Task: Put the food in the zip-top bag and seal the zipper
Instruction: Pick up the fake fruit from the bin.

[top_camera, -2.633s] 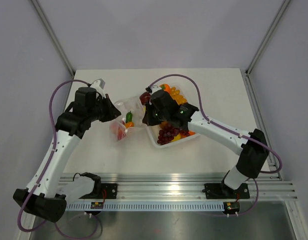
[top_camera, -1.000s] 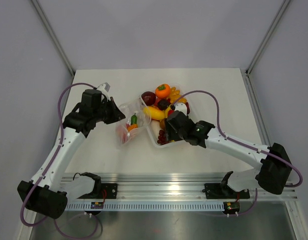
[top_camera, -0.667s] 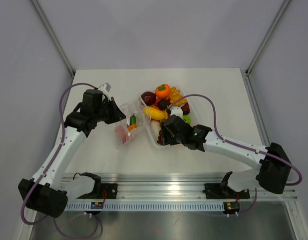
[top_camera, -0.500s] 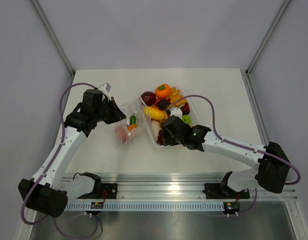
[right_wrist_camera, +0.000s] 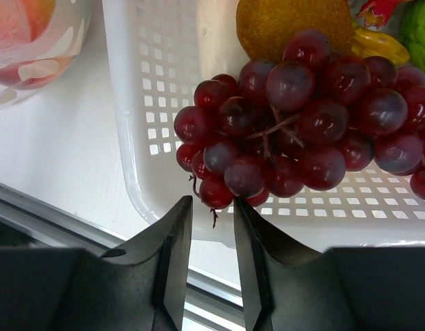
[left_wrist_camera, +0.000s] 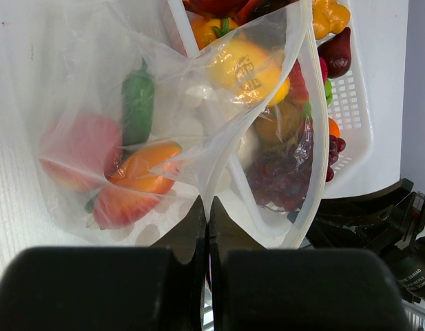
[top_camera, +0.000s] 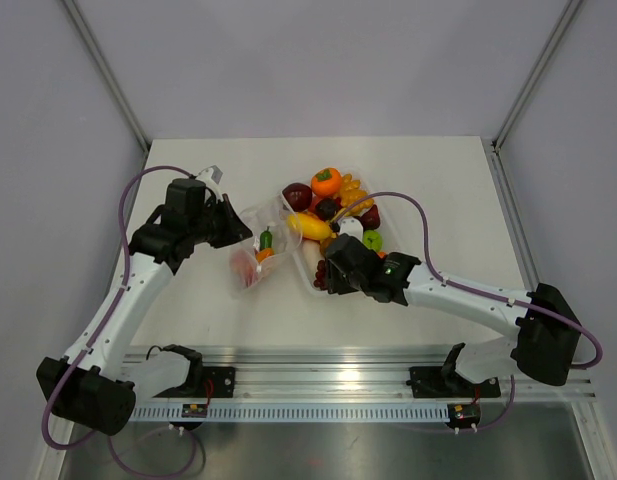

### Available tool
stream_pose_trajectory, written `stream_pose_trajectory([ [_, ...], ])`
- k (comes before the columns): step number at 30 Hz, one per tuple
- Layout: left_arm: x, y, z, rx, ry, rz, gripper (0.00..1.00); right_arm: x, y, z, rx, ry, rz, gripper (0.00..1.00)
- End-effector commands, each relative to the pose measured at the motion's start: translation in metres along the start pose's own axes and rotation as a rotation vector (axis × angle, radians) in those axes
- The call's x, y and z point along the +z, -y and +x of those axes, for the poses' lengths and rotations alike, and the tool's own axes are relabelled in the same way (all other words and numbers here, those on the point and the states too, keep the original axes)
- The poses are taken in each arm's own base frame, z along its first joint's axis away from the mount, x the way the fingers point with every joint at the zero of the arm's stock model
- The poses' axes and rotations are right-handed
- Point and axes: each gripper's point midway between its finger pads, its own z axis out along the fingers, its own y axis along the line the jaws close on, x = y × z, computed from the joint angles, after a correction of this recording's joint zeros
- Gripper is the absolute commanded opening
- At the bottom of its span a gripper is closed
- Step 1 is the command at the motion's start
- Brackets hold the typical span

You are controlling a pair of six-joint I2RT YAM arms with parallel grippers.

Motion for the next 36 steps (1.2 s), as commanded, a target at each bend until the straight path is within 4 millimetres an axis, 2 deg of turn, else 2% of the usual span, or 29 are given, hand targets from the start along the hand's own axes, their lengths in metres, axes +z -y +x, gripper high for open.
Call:
stream_pose_trajectory([
  [1,0.005,0.006,-0.005,0.006,0.018,0.042,0.00,-0.004,-0.012,-0.007,0.022,0.034,-0.042,0.38],
  [6,0.004,0.005,-0.004,0.007,0.016,0.041,0.00,-0.001,-0.016,-0.006,0.014,0.026,-0.037,0.46],
  [12,0.004,0.004,-0.004,0.010,0.018,0.038,0.00,0.000,-0.010,-0.006,0.001,0.031,0.015,0.48],
  [13,0.004,0.004,-0.003,0.010,0.016,0.039,0.00,-0.002,-0.009,-0.007,-0.002,0.035,0.021,0.51],
  [15,0.004,0.005,-0.004,0.012,0.018,0.038,0.00,-0.009,-0.003,-0.016,-0.004,0.072,0.039,0.53],
  [19,0.004,0.005,-0.004,0.012,0.017,0.039,0.00,-0.030,0.012,-0.037,-0.044,0.151,0.109,0.66],
  [22,0.003,0.005,-0.004,0.011,0.018,0.040,0.00,-0.043,0.028,-0.050,-0.108,0.185,0.191,0.72],
  [23,0.003,0.005,-0.004,0.009,0.018,0.040,0.00,-0.044,0.036,-0.053,-0.146,0.191,0.242,0.76],
  [27,0.002,0.006,-0.004,0.009,0.022,0.043,0.00,-0.047,0.049,-0.059,-0.203,0.178,0.329,0.86],
  [30,0.002,0.005,-0.003,0.008,0.021,0.042,0.00,-0.045,0.042,-0.061,-0.138,0.154,0.301,0.92],
  [34,0.003,0.006,-0.003,0.005,0.021,0.047,0.00,-0.040,0.022,-0.066,0.115,0.148,0.228,0.92],
  [36,0.003,0.007,-0.002,0.003,0.019,0.051,0.00,-0.031,0.009,-0.062,0.223,0.127,0.191,0.91],
])
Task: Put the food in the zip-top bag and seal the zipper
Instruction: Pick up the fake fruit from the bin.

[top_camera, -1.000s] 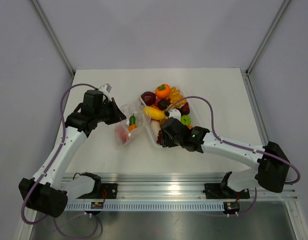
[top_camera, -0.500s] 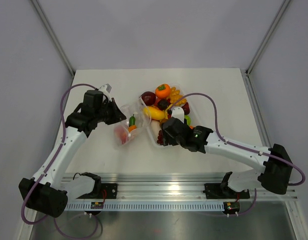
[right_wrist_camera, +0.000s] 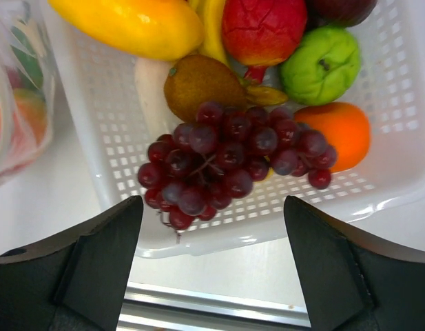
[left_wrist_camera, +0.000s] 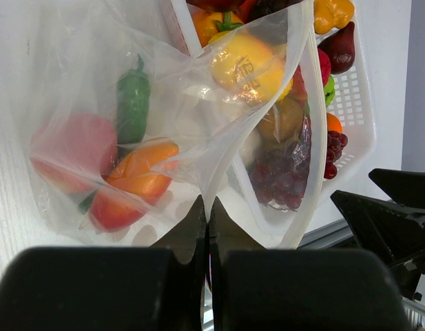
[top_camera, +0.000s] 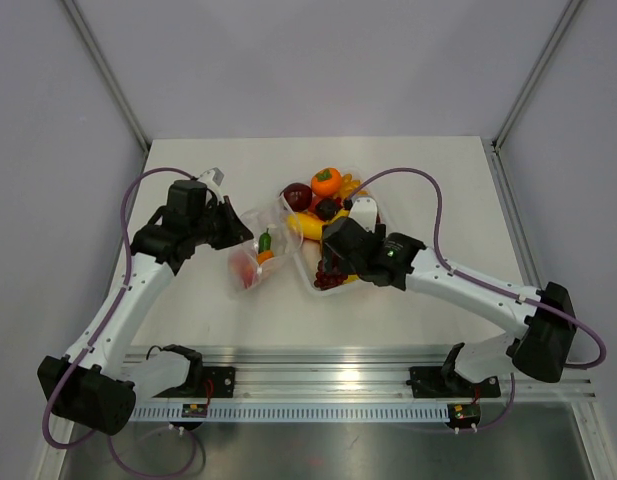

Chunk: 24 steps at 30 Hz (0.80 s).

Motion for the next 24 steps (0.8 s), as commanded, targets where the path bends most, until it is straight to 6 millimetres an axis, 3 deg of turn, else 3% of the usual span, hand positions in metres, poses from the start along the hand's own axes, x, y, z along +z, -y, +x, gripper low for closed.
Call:
stream_pose_trajectory([
  [1,0.000,0.009,-0.008,0.008,0.033,0.053,0.00,0.002,-0.028,-0.006,0.264,-0.037,-0.046,0.91],
  [9,-0.004,0.007,-0.005,0.019,0.036,0.049,0.00,0.018,-0.030,0.007,0.405,-0.084,0.023,0.90],
  [16,-0.004,0.007,-0.003,0.024,0.035,0.056,0.00,0.021,-0.010,0.017,0.482,-0.067,0.109,0.90],
  [24,-0.003,0.010,-0.003,0.025,0.034,0.069,0.00,0.041,0.005,0.037,0.511,-0.114,0.285,0.95],
])
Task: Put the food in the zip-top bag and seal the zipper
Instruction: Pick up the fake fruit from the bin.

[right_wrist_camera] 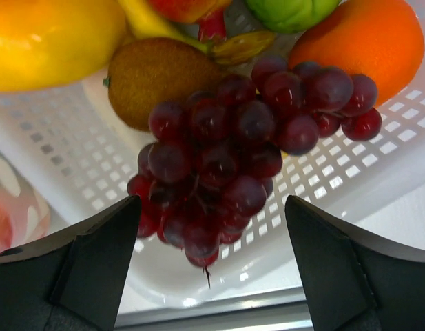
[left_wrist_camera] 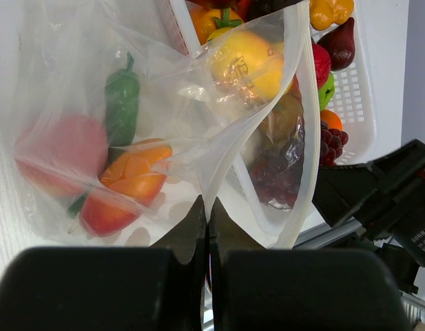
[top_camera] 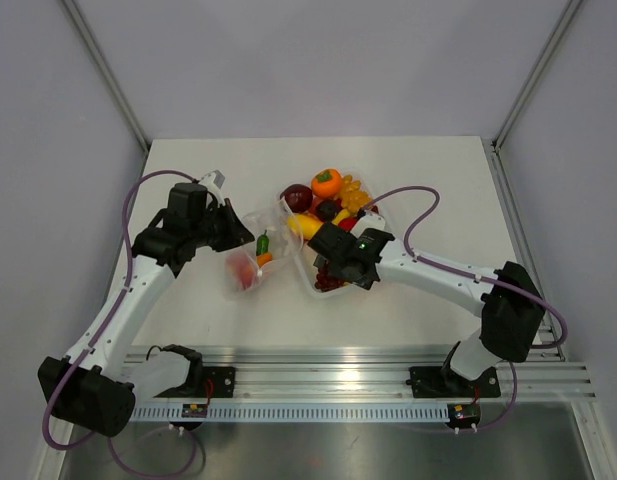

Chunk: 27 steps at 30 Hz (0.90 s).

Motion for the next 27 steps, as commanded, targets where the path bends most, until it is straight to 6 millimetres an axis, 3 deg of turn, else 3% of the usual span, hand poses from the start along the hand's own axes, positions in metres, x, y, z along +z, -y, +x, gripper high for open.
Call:
stream_pose_trajectory([
  [1,-0.005,0.011,-0.009,0.024,0.041,0.055,0.00,0.009,0.009,-0.008,0.050,0.044,0.089,0.95],
  [6,-0.007,0.011,-0.009,0.027,0.043,0.054,0.00,0.013,0.002,-0.016,0.086,0.068,0.050,0.95],
  [11,-0.006,0.011,-0.009,0.028,0.045,0.055,0.00,0.021,0.007,-0.025,0.103,0.093,0.087,0.95],
  [17,-0.006,0.010,-0.009,0.032,0.044,0.053,0.00,0.032,0.001,-0.025,0.095,0.095,0.073,0.93],
  [27,-0.005,0.009,-0.008,0.031,0.040,0.052,0.00,0.036,-0.022,-0.028,0.092,0.111,-0.052,0.78],
])
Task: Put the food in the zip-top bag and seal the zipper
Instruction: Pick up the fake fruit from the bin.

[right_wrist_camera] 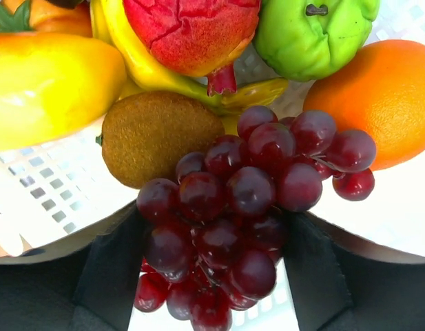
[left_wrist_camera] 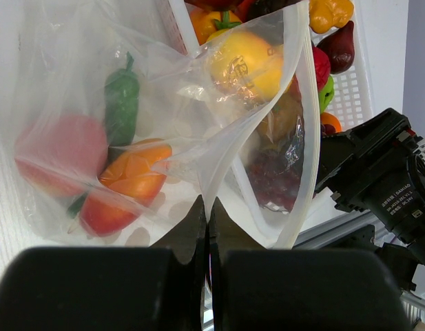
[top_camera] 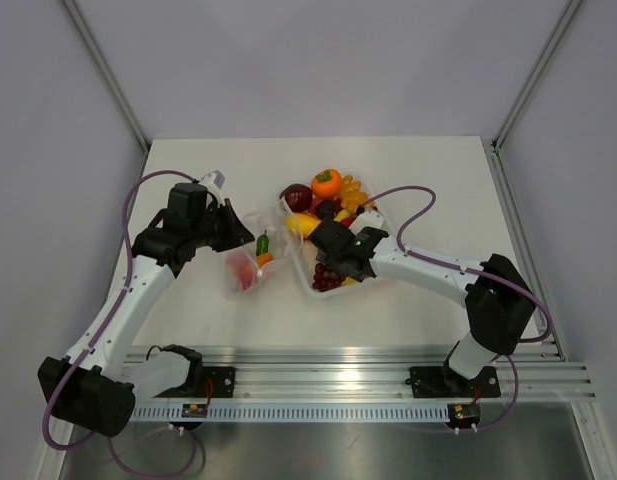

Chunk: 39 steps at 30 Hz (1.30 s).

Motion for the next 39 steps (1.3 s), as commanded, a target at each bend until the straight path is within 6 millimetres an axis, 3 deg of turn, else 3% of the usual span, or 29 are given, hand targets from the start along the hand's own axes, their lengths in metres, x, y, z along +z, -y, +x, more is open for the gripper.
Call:
stream_pose_trajectory([
  [1,-0.005,0.009,-0.008,0.031,0.042,0.052,0.00,-0.003,-0.018,-0.018,0.047,0.059,-0.083,0.73],
  [12,-0.001,0.011,-0.007,0.029,0.030,0.063,0.00,-0.018,-0.005,-0.027,0.118,0.095,-0.126,0.36],
  [19,0.002,0.011,-0.008,0.026,0.024,0.064,0.00,-0.034,0.001,-0.043,0.134,0.143,-0.153,0.23],
  [29,0.004,0.012,-0.009,0.020,0.019,0.069,0.00,-0.044,-0.004,-0.055,0.124,0.173,-0.187,0.14],
  [39,0.009,0.024,-0.007,0.017,-0.004,0.111,0.00,-0.084,-0.018,-0.105,0.088,0.324,-0.252,0.14],
])
